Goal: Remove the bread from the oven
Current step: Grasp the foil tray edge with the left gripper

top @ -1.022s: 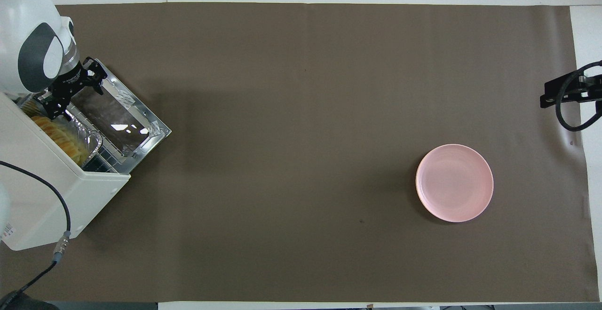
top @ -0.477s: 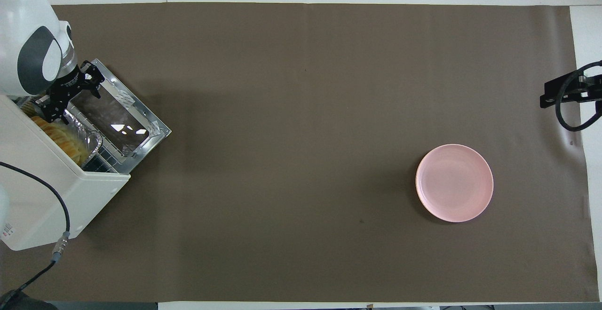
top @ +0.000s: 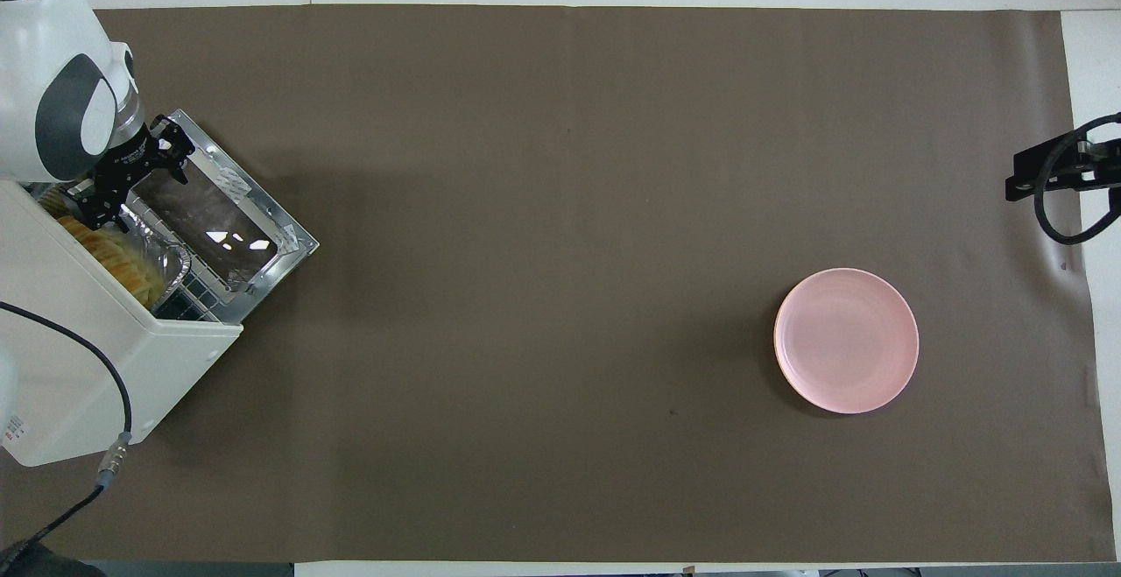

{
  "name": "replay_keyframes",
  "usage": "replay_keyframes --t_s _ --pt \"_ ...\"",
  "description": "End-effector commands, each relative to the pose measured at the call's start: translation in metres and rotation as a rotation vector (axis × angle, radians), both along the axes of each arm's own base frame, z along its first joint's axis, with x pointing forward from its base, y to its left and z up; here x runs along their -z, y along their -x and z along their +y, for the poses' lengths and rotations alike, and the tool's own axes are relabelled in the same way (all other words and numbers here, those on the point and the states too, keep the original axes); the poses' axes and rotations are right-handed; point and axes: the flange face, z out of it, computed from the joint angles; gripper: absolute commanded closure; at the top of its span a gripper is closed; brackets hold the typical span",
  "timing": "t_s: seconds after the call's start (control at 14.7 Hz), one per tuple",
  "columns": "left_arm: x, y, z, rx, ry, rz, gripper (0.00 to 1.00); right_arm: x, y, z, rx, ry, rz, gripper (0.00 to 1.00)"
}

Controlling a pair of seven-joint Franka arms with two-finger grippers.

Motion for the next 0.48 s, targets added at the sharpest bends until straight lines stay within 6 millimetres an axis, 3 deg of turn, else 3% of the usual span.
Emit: replay_keyframes --t_s 0.0,0.2,0.41 --pt "-0.0029 0.0102 0.0039 0.003 -0.015 -0.016 0.02 -0.0015 0.0074 -0.0011 0.006 -0.007 0.008 0.00" --pt "-0.0025 0.0109 0.0039 0.003 -0.013 -0.015 0.20 -0.0015 0.0073 -0.0003 0.004 -0.007 0.008 0.00" --pt "-0.0028 0.0103 0.0049 0.009 -0.012 -0.017 0.44 -0.0015 0.0073 -0.0003 0.004 -0.007 0.008 0.00"
